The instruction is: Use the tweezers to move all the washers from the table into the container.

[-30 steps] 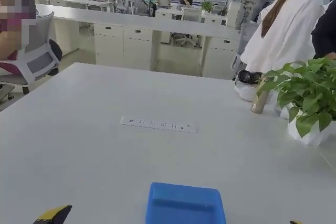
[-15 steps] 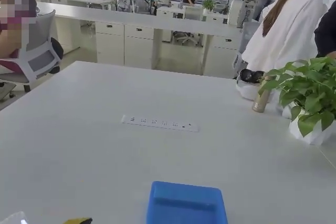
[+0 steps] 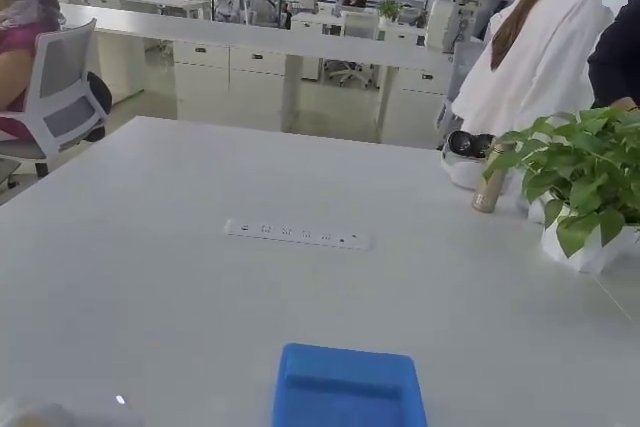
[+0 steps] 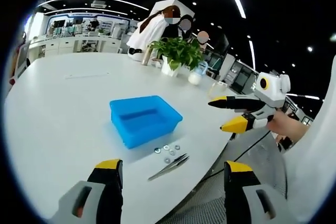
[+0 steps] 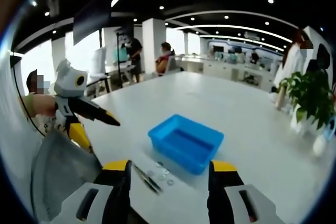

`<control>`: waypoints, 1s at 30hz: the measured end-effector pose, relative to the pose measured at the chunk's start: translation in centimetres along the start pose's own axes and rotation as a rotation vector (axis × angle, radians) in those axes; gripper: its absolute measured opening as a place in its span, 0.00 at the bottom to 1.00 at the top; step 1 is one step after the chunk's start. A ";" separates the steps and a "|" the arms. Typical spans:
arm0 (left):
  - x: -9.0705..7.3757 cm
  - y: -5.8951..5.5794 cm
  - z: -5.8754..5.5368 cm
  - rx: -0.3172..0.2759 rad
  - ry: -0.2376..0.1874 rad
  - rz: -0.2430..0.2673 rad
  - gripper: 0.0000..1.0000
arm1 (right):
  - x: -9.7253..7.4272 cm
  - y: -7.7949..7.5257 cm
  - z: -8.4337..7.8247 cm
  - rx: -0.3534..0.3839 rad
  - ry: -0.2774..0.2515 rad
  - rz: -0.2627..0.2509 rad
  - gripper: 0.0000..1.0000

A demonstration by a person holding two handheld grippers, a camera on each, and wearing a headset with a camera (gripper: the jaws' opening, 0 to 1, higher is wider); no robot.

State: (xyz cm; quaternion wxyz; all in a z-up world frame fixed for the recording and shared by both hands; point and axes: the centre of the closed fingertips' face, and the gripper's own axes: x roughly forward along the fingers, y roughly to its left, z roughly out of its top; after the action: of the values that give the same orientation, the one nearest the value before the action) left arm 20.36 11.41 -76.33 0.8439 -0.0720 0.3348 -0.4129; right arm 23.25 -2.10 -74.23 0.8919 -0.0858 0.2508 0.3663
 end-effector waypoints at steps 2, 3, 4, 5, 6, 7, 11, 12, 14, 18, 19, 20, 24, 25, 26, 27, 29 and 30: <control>0.2 0.0 -0.5 -0.008 0.028 -0.013 0.78 | -0.1 0.0 -0.5 0.006 0.010 0.002 0.57; 0.3 0.1 -0.8 -0.004 0.042 -0.015 0.76 | -0.2 0.0 -0.6 0.009 0.016 0.003 0.56; 0.4 0.1 -1.0 -0.004 0.051 -0.017 0.75 | -0.2 0.1 -0.7 0.010 0.020 0.004 0.56; 0.5 0.1 -1.2 -0.006 0.060 -0.020 0.73 | -0.2 0.1 -1.0 0.010 0.030 0.006 0.56; 0.6 0.1 -1.6 -0.015 0.075 -0.023 0.73 | -0.2 0.1 -1.2 0.011 0.034 0.006 0.55; 0.7 0.2 -1.9 -0.022 0.093 -0.024 0.71 | -0.3 0.2 -1.3 0.009 0.040 0.007 0.55; 1.1 0.3 -2.8 -0.005 0.136 -0.030 0.64 | -0.3 0.5 -1.9 0.007 0.059 0.017 0.52; 1.3 0.3 -2.9 -0.005 0.138 -0.040 0.64 | -0.2 0.6 -2.0 0.007 0.063 0.019 0.51; 1.5 0.1 -3.2 -0.024 0.158 -0.064 0.59 | -0.1 0.9 -2.2 0.004 0.073 0.026 0.50; 2.2 1.0 -4.3 0.040 0.236 -0.031 0.47 | 0.1 1.2 -2.7 -0.011 0.094 0.042 0.48; 2.3 1.3 -4.5 0.069 0.254 -0.018 0.46 | 0.1 1.3 -2.8 -0.011 0.096 0.046 0.47; 2.5 1.5 -4.6 0.107 0.266 -0.012 0.44 | 0.1 1.3 -2.9 -0.010 0.098 0.052 0.46; 3.4 2.0 -5.1 0.245 0.324 -0.012 0.29 | 0.1 1.6 -3.2 -0.010 0.112 0.068 0.43; 3.6 1.8 -5.2 0.266 0.339 -0.034 0.27 | 0.2 1.6 -3.3 -0.008 0.115 0.073 0.41; 3.8 1.7 -5.3 0.252 0.343 -0.035 0.27 | 0.2 1.7 -3.5 -0.005 0.121 0.079 0.39; 4.2 1.9 -5.2 0.244 0.343 -0.034 0.28 | 0.2 1.7 -3.7 -0.004 0.126 0.081 0.38; 4.6 2.3 -5.1 0.248 0.346 -0.034 0.29 | 0.2 1.7 -3.9 -0.001 0.131 0.082 0.38; 4.7 2.5 -5.1 0.252 0.349 -0.030 0.29 | 0.2 1.8 -4.0 0.002 0.134 0.083 0.38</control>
State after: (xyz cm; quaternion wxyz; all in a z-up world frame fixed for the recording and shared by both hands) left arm 20.88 10.32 -83.58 0.7692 0.1016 0.4204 -0.4704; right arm 20.62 -2.05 -77.73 0.8574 -0.0990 0.3135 0.3960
